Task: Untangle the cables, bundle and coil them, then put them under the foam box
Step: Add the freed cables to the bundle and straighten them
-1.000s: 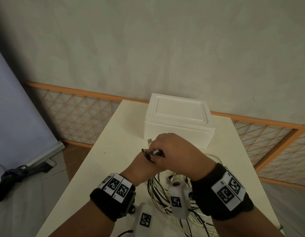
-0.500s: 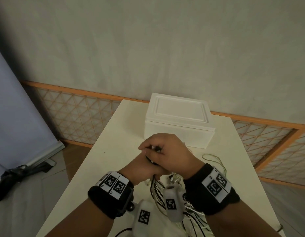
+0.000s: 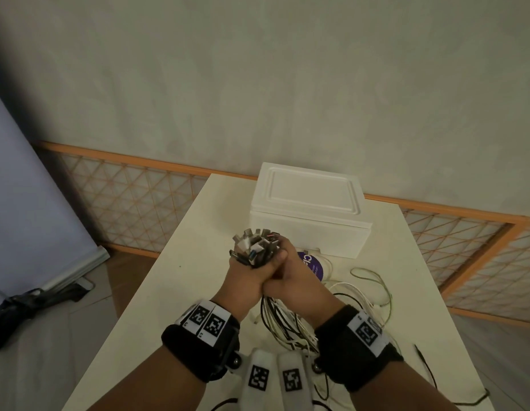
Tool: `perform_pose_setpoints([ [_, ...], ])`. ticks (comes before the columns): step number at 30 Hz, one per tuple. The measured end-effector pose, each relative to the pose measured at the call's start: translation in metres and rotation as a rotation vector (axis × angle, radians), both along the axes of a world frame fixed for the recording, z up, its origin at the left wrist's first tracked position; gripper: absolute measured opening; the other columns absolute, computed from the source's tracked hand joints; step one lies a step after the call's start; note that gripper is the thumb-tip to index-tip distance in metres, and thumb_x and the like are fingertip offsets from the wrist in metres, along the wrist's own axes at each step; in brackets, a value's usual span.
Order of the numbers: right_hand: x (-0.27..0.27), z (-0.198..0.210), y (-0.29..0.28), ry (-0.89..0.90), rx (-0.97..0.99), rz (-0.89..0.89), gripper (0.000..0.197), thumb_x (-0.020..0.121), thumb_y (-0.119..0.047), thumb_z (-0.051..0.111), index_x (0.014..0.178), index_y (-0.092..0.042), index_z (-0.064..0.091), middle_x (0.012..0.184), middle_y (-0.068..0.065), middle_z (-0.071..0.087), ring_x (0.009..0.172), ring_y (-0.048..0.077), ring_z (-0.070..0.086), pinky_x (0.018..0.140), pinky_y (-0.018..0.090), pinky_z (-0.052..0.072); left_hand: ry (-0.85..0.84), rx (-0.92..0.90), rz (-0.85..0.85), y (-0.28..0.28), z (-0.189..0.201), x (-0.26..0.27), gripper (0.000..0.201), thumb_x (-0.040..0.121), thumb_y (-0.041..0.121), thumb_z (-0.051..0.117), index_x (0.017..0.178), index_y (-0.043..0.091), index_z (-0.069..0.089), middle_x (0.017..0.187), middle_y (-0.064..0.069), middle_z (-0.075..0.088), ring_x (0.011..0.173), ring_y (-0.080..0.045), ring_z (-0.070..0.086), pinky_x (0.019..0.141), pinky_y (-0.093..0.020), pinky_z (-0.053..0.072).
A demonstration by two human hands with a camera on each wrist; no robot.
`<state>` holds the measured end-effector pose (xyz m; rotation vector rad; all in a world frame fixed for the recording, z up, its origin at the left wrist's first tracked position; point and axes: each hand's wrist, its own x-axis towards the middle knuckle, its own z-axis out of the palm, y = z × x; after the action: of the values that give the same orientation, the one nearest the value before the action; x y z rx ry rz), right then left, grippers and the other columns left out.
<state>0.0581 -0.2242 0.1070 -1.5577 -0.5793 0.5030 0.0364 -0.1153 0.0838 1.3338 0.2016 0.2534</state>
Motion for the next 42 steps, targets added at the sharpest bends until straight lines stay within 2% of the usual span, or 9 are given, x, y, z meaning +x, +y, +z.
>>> perform_pose_setpoints([
  [5, -0.003, -0.004, 0.006, 0.014, 0.055, 0.018, 0.067, 0.064, 0.016, 0.049, 0.127, -0.003, 0.042, 0.112, 0.014, 0.061, 0.104, 0.023, 0.061, 0.08, 0.033, 0.052, 0.022, 0.039, -0.003, 0.007, -0.004, 0.003, 0.089, 0.053, 0.055, 0.086, 0.121, 0.006, 0.056, 0.109, -0.01, 0.07, 0.102, -0.019, 0.068, 0.088, -0.032, 0.053],
  [10, -0.005, -0.001, 0.006, -0.017, -0.068, -0.004, 0.055, 0.066, 0.004, 0.058, 0.118, -0.009, 0.047, 0.075, -0.011, 0.059, 0.064, 0.002, 0.055, 0.053, 0.02, 0.041, -0.042, -0.003, -0.099, 0.009, 0.003, -0.004, 0.046, 0.062, 0.025, 0.084, 0.1, 0.009, 0.066, 0.093, -0.008, 0.071, 0.093, -0.025, 0.067, 0.076, -0.031, 0.052],
  [14, -0.005, -0.003, 0.007, -0.191, -0.124, -0.064, 0.037, 0.082, -0.006, 0.065, 0.116, -0.016, 0.054, 0.094, -0.009, 0.067, 0.09, 0.006, 0.065, 0.078, 0.029, 0.054, -0.13, -0.252, -0.187, 0.019, 0.004, -0.004, 0.085, 0.047, 0.009, 0.091, 0.118, 0.02, 0.045, 0.107, -0.012, 0.067, 0.096, -0.021, 0.066, 0.083, -0.036, 0.055],
  [16, -0.004, -0.005, 0.006, -0.222, -0.188, -0.108, 0.017, 0.088, -0.016, 0.062, 0.1, -0.026, 0.056, 0.077, -0.015, 0.065, 0.07, 0.0, 0.061, 0.067, 0.025, 0.049, -0.19, -0.359, -0.227, 0.026, 0.01, -0.003, 0.094, 0.043, 0.025, 0.095, 0.123, 0.023, 0.045, 0.122, -0.014, 0.063, 0.105, -0.026, 0.062, 0.088, -0.037, 0.053],
  [20, -0.002, -0.002, 0.002, -0.242, -0.285, -0.152, 0.021, 0.089, -0.022, 0.059, 0.073, -0.029, 0.048, 0.057, -0.01, 0.05, 0.052, 0.007, 0.045, 0.057, 0.029, 0.04, -0.22, -0.092, -0.227, 0.034, 0.032, -0.007, 0.026, 0.077, 0.024, 0.069, 0.103, 0.022, 0.073, 0.122, -0.006, 0.067, 0.11, -0.022, 0.061, 0.087, -0.034, 0.049],
  [23, -0.002, 0.003, -0.002, -0.251, -0.334, -0.124, 0.015, 0.09, -0.023, 0.06, 0.078, -0.028, 0.052, 0.058, -0.012, 0.05, 0.055, 0.004, 0.047, 0.059, 0.024, 0.041, -0.132, 0.171, -0.228, 0.045, 0.041, -0.011, 0.03, 0.086, 0.009, 0.051, 0.099, 0.023, 0.075, 0.112, -0.001, 0.071, 0.103, -0.021, 0.066, 0.085, -0.039, 0.053],
  [32, -0.002, 0.001, -0.005, -0.21, -0.411, -0.095, 0.013, 0.085, -0.024, 0.066, 0.09, -0.016, 0.057, 0.056, -0.009, 0.055, 0.047, 0.006, 0.055, 0.049, 0.021, 0.049, -0.133, 0.614, -0.168, 0.058, 0.051, -0.014, 0.026, 0.077, 0.001, 0.073, 0.074, 0.026, 0.065, 0.085, -0.003, 0.071, 0.078, -0.018, 0.069, 0.071, -0.041, 0.057],
  [37, -0.005, 0.007, -0.008, -0.189, -0.396, -0.059, 0.011, 0.086, -0.021, 0.067, 0.088, -0.02, 0.056, 0.05, -0.022, 0.058, 0.044, 0.001, 0.056, 0.048, 0.011, 0.042, -0.227, 0.724, -0.219, 0.056, 0.052, -0.018, 0.048, 0.082, 0.001, 0.07, 0.118, 0.031, 0.065, 0.095, 0.011, 0.062, 0.087, -0.012, 0.062, 0.082, -0.018, 0.052],
  [42, -0.006, 0.011, -0.009, -0.18, -0.39, -0.073, 0.019, 0.086, -0.021, 0.067, 0.101, -0.013, 0.06, 0.051, -0.016, 0.059, 0.047, 0.002, 0.057, 0.051, 0.013, 0.045, -0.248, 0.805, -0.254, 0.056, 0.051, -0.016, 0.045, 0.082, 0.008, 0.071, 0.114, 0.039, 0.064, 0.108, 0.013, 0.056, 0.092, -0.009, 0.058, 0.082, -0.009, 0.043],
])
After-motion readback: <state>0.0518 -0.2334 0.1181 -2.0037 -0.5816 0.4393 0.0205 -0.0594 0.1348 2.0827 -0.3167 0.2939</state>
